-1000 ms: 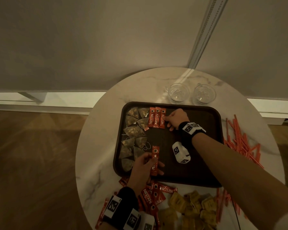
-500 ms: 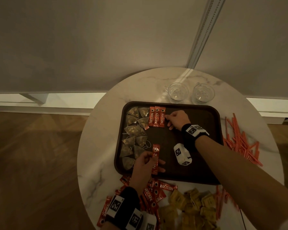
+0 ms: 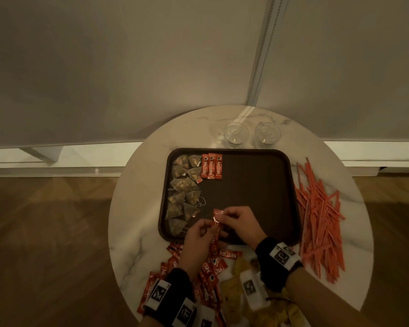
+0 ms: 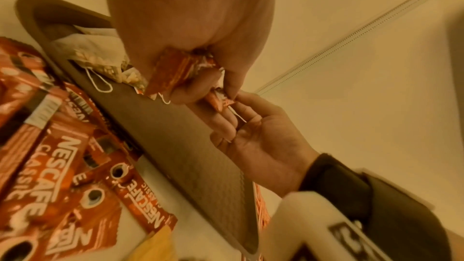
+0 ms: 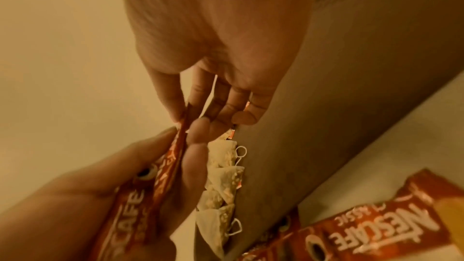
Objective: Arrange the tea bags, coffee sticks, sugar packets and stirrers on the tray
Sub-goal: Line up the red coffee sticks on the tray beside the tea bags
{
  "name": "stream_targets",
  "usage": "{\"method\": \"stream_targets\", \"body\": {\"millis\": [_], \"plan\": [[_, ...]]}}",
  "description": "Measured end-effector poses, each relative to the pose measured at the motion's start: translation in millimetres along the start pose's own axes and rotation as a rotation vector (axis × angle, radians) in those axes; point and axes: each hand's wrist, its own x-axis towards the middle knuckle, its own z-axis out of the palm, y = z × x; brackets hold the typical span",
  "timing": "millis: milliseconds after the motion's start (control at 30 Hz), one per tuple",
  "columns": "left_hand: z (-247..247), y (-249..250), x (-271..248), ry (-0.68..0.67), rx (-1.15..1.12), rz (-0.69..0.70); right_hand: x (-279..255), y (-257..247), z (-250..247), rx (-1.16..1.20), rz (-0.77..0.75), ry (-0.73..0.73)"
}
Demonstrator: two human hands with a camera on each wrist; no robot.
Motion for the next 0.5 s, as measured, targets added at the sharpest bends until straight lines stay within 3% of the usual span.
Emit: {"method": "stream_targets", "body": {"millis": [133,500], "plan": [[0.6,-1.1,-16.4,-0.025,0.047,0.031,-6.8,-6.1,3.1,-0.053,-0.036,0.139],[-0.1,-0.4,-42.5,-0.099,0.122,0.043,-18.6,-24.1,8.3,-0.018,0.024,0.186]]}}
